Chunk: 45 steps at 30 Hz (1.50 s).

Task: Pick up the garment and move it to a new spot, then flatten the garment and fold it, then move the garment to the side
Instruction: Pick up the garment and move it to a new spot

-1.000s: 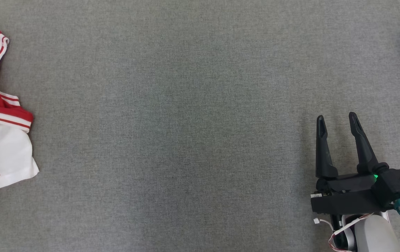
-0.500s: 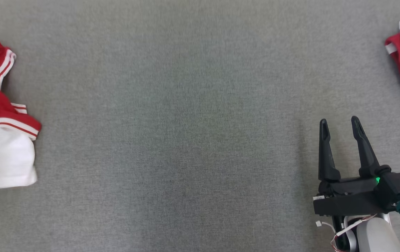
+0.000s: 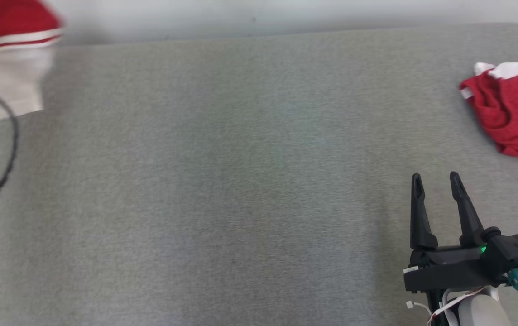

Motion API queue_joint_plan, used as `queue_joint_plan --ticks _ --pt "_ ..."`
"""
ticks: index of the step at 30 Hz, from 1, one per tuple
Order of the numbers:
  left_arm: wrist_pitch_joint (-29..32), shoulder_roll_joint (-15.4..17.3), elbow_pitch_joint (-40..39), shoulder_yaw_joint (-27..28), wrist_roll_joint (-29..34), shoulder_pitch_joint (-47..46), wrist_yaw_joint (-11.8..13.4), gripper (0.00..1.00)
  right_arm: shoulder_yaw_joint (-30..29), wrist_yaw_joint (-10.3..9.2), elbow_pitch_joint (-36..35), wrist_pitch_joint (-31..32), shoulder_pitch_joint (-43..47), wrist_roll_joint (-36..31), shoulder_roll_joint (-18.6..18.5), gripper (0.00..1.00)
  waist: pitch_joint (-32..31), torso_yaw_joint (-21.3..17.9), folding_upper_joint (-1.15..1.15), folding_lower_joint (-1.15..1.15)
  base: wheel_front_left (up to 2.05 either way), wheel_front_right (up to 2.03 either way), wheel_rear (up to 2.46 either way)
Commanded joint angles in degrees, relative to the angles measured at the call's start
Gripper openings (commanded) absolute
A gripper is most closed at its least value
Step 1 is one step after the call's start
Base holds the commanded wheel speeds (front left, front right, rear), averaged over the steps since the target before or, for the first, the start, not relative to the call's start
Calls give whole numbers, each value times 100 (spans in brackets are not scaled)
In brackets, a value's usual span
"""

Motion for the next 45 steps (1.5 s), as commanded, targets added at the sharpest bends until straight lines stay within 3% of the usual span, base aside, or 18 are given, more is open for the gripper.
queue_joint_plan --ticks 1,9,19,24,33,34,35,38,45 --pt "73 -100 -275 -143 46 -72 -19 0 -13 -15 34 -2 83 51 28 100 -146 -179 0 1 0 0 0" --pt "592 -848 -1792 -836 -23 262 44 0 24 -15 212 -2 170 316 51 100 -312 -649 0 1 0 0 0" --pt "846 -1661 -2618 -1454 -228 1131 206 0 89 -15 313 -2 149 447 52 100 -362 -1074 0 1 0 0 0" --pt "830 -1818 -2483 -1757 -342 1769 265 0 91 -15 353 -1 119 466 52 100 -264 -1244 0 1 0 0 0" --pt "404 -1790 -1418 -1966 -259 2747 392 0 227 -15 507 -2 -43 481 52 100 -117 -1482 0 1 0 0 0" --pt "325 -1803 -1320 -1980 -262 2795 399 68 224 -15 516 -2 -54 486 51 100 -118 -1481 0 1 0 0 0" --pt "251 -1813 -1246 -2037 -208 2825 386 100 225 -15 525 -2 -55 478 52 100 -126 -1470 0 1 0 0 0" --pt "-3 -1842 -1181 -2126 -237 2797 308 100 176 -15 531 -2 -44 414 51 100 -189 -1377 0 1 0 0 0" --pt "-421 -1707 -1641 -1987 -178 2574 395 100 44 -15 468 -1 107 307 51 100 -507 -1032 0 1 0 0 0"
